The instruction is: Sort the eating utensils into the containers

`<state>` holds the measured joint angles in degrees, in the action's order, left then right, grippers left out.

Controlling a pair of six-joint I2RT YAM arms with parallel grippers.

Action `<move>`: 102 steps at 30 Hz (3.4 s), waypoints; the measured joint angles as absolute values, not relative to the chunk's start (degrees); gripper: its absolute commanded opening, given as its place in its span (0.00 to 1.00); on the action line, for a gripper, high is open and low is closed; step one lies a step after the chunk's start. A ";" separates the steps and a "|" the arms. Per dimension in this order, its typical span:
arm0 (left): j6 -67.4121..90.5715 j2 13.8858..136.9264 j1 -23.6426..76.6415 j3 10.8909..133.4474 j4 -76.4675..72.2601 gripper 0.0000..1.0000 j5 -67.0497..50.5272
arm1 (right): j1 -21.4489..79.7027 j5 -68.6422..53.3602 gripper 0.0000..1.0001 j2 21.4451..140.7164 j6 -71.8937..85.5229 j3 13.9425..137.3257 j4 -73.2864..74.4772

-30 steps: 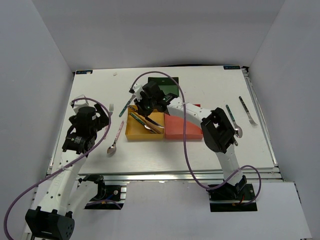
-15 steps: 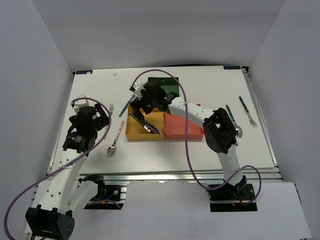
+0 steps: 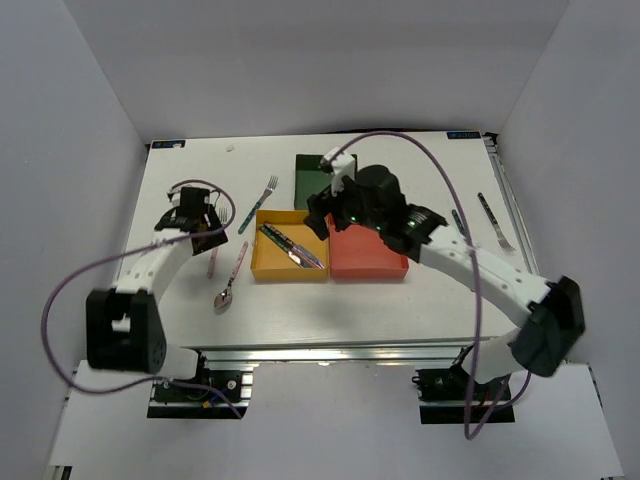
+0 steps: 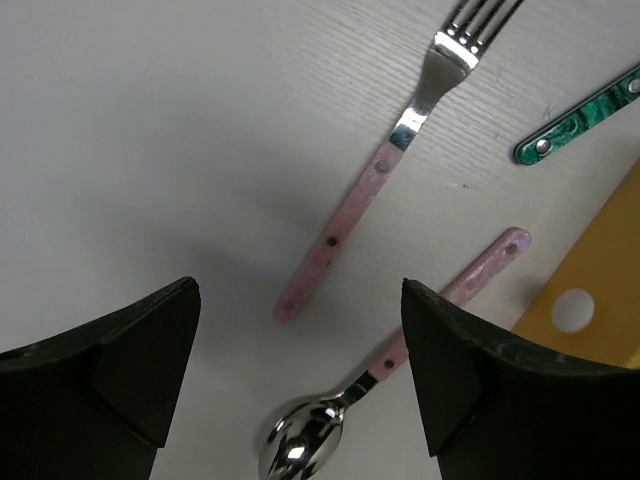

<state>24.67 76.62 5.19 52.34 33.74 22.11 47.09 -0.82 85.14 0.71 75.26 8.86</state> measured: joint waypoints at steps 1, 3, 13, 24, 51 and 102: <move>24.25 80.68 4.84 54.19 33.34 0.88 20.86 | 47.09 -1.28 0.89 81.82 1.34 72.75 8.62; 23.68 87.88 3.95 57.04 32.71 0.86 18.35 | 47.11 -2.28 0.89 76.25 2.57 67.66 7.92; 21.80 101.49 1.43 61.45 32.34 0.44 10.26 | 47.16 -7.68 0.89 59.37 6.15 53.58 9.15; 23.49 101.58 1.04 61.93 33.08 0.00 14.24 | 47.27 -12.29 0.89 52.71 13.98 45.80 1.74; 41.10 90.21 20.12 73.08 15.79 0.00 -2.17 | 47.16 22.20 0.89 34.79 40.05 39.13 -0.01; 47.90 121.08 32.42 108.66 17.67 0.98 15.88 | 46.94 23.55 0.89 23.35 31.42 41.45 25.08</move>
<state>47.90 121.08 32.42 108.66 17.67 15.88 46.94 23.55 23.35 31.42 41.45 25.08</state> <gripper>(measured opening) 0.979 0.895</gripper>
